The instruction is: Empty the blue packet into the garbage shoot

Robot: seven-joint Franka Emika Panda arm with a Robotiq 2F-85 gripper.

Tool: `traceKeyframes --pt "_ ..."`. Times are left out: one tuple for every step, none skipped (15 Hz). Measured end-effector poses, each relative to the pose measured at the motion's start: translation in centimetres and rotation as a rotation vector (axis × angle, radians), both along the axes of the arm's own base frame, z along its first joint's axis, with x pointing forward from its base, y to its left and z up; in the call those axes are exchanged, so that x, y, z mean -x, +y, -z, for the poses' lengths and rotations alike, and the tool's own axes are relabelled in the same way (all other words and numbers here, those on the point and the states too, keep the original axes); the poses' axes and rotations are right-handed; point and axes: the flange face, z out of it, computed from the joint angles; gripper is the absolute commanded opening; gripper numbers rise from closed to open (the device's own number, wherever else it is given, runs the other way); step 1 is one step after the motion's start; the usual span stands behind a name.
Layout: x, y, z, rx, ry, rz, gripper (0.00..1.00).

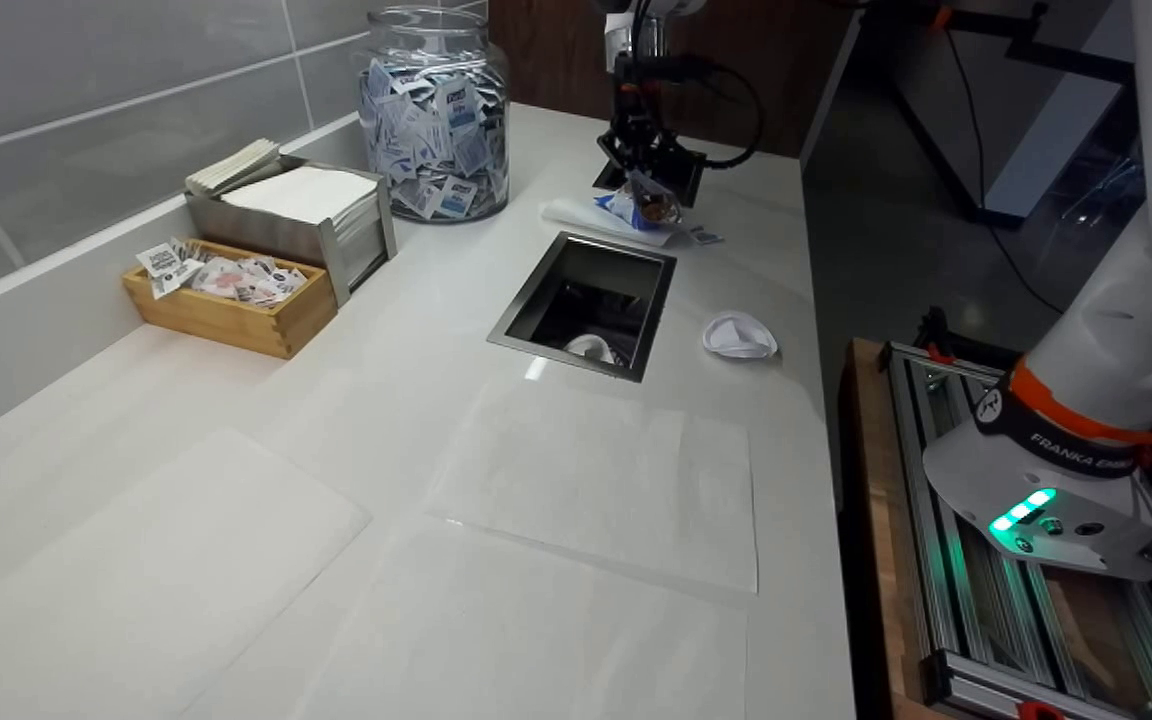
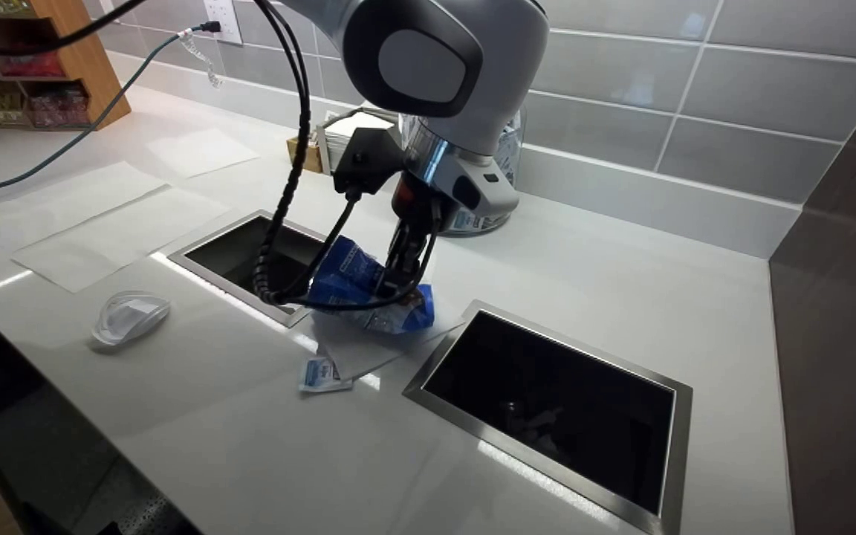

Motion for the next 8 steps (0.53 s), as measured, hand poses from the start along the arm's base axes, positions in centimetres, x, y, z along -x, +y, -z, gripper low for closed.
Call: traceKeyframes --pt "0.0 0.0 -0.1 -0.003 -0.004 0.004 0.00" --pt "0.0 -0.1 -0.2 -0.007 -0.009 0.009 0.00" --pt "0.0 -0.1 -0.4 -0.010 -0.015 0.013 0.00" --pt "0.0 -0.1 -0.7 -0.013 -0.023 0.018 0.00" --pt "0.0 -0.1 -1.2 -0.012 -0.029 0.024 0.00" --pt "0.1 0.0 -1.9 -0.008 -0.035 0.034 0.00" --pt "0.1 0.1 -2.7 -0.003 -0.041 0.046 0.00" --pt "0.2 0.5 -3.6 0.003 -0.047 0.063 0.00"
